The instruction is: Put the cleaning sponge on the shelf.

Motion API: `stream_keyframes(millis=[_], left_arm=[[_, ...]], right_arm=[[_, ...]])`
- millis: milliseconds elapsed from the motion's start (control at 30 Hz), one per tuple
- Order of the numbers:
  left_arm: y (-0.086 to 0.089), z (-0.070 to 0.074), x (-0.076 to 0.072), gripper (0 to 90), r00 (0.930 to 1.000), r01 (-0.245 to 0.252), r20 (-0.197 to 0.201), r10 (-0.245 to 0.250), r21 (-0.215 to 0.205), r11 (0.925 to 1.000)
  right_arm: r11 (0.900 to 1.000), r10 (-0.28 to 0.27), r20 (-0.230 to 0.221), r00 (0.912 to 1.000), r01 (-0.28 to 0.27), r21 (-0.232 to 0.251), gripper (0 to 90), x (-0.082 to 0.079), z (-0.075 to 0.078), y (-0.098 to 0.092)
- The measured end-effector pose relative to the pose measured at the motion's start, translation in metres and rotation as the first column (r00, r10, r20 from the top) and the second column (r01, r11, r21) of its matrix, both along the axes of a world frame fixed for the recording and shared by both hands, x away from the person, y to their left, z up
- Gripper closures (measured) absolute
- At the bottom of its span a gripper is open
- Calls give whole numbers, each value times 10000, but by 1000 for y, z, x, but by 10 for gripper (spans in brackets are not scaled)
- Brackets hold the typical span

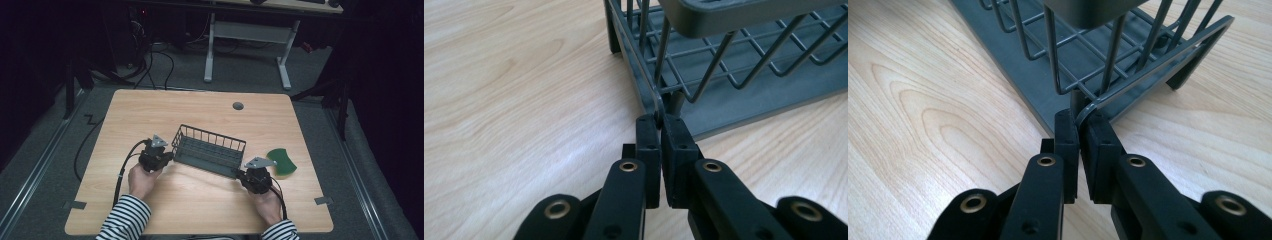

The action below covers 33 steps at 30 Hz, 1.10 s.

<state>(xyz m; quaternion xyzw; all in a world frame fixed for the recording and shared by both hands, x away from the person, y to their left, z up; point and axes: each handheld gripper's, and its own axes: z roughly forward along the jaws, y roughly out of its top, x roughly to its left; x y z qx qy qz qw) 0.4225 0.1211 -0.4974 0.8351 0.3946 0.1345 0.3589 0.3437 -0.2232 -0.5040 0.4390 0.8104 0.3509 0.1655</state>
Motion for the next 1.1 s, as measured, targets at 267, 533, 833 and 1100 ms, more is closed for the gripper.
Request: stream_keyframes(millis=[267,533,833,1100], left_arm=[[19,1,-16,873,9997,-205,-94,205,0,9998],[34,1,-37,872,9991,-418,-129,414,-296,9987],[40,3,-61,869,9973,-732,-10,732,-160,9972],[39,2,-73,867,9966,-811,128,813,-165,9966]], right_arm=[[9998,216,-74,9997,-216,-33,860,10,1,11],[9996,277,-272,9992,-277,12,861,24,4,18],[9991,417,-383,9984,-417,-8,862,41,6,27],[9997,156,-497,9986,-146,187,861,63,6,31]])
